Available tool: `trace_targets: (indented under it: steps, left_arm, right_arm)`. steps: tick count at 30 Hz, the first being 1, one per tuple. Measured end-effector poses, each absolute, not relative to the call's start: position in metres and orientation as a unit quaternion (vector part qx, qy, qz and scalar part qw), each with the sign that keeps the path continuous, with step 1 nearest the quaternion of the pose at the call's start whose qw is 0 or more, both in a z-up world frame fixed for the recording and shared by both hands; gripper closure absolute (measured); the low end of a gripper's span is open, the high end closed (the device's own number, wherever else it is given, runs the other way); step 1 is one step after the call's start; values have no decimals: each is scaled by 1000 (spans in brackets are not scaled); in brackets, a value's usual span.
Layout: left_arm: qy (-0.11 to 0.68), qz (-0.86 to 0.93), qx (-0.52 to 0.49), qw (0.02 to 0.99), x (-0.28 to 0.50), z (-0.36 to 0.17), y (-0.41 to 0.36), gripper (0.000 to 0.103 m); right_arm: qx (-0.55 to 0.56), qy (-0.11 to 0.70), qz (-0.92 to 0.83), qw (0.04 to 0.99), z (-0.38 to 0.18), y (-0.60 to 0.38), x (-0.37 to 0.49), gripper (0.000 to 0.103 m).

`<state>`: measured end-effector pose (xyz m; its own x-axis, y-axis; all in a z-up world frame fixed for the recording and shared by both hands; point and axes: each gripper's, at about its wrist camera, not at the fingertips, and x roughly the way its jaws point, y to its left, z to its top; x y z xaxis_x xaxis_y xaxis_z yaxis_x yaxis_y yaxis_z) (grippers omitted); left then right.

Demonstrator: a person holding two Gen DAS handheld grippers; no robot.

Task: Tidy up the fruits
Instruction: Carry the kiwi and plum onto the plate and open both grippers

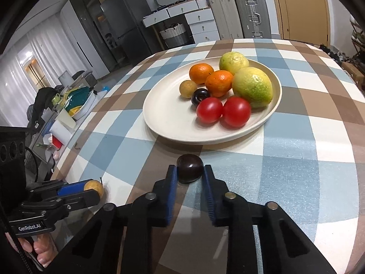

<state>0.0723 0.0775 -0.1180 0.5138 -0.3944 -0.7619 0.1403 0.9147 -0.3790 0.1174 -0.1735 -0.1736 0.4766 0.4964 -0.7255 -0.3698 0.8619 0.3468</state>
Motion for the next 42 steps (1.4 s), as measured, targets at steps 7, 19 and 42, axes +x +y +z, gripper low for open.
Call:
trace_targets:
  steps: [7, 19, 42]
  left_arm:
    - [460, -158, -131, 864, 76, -108, 74, 82]
    - [424, -151, -129, 883, 108, -83, 70, 82]
    - [452, -159, -144, 866, 229, -100, 59, 82]
  right_arm:
    - [82, 434, 267, 857, -170, -178, 109, 80]
    - [136, 389, 319, 853, -136, -184, 104, 80]
    - [113, 404, 328, 847, -135, -168, 166, 80]
